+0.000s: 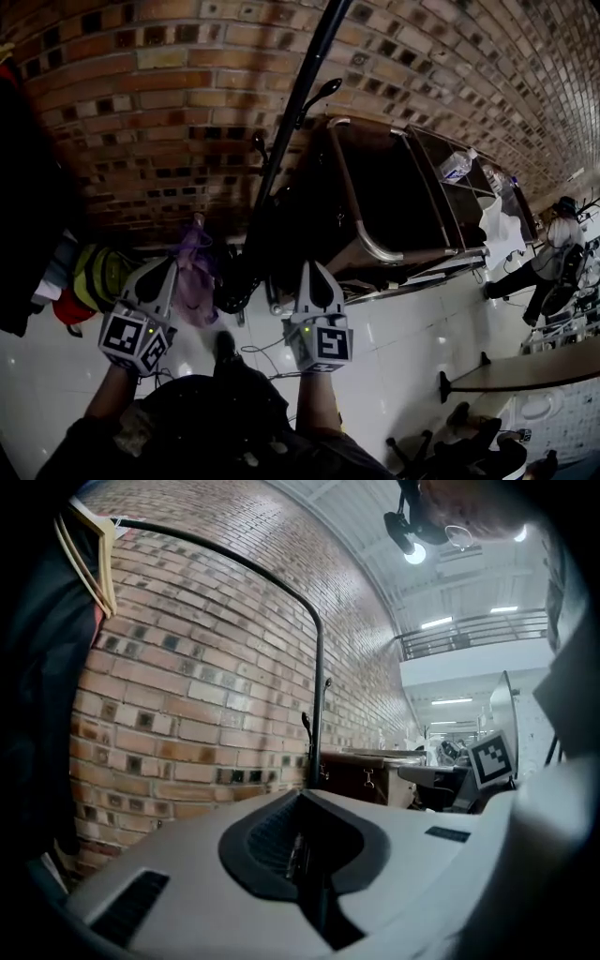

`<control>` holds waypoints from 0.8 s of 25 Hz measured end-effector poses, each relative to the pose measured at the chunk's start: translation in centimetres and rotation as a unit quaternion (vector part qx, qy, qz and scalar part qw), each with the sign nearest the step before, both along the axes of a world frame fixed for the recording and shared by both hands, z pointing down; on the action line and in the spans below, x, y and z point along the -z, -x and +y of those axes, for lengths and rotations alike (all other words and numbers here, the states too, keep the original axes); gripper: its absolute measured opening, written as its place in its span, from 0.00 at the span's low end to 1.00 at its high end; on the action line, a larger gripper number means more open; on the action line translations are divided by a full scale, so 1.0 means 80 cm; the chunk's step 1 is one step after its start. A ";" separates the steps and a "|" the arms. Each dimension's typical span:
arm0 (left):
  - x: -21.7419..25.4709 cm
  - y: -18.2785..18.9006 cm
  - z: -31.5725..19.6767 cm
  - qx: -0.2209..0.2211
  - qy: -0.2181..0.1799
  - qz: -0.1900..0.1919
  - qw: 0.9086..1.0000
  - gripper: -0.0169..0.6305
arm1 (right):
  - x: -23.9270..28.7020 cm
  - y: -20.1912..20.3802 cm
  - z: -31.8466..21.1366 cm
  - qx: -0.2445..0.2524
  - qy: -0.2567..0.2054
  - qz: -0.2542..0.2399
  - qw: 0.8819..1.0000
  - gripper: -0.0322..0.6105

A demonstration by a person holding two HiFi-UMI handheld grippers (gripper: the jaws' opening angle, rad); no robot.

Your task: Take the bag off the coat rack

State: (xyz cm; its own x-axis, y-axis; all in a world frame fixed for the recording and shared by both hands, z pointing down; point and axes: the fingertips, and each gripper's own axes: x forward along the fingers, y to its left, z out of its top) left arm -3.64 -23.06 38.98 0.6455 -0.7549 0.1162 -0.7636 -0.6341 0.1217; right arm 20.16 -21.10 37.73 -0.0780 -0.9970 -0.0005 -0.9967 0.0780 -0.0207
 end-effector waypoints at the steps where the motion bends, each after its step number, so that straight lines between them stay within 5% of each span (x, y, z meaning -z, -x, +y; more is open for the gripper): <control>1: 0.000 -0.008 -0.011 0.001 0.000 -0.001 1.000 0.05 | -0.005 -0.004 -0.013 0.008 0.009 -0.005 1.000 0.10; 20: -0.024 -0.102 -0.159 0.017 -0.017 -0.016 1.000 0.05 | -0.127 0.006 -0.201 0.185 0.094 -0.042 0.977 0.34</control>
State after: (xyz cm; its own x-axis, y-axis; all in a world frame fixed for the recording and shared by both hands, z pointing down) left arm 4.55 -35.81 40.94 0.6154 -0.7805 0.1101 -0.7881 -0.6110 0.0745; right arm 19.66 -37.17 47.91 -0.4405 -0.8838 0.1574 -0.8952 0.4193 -0.1506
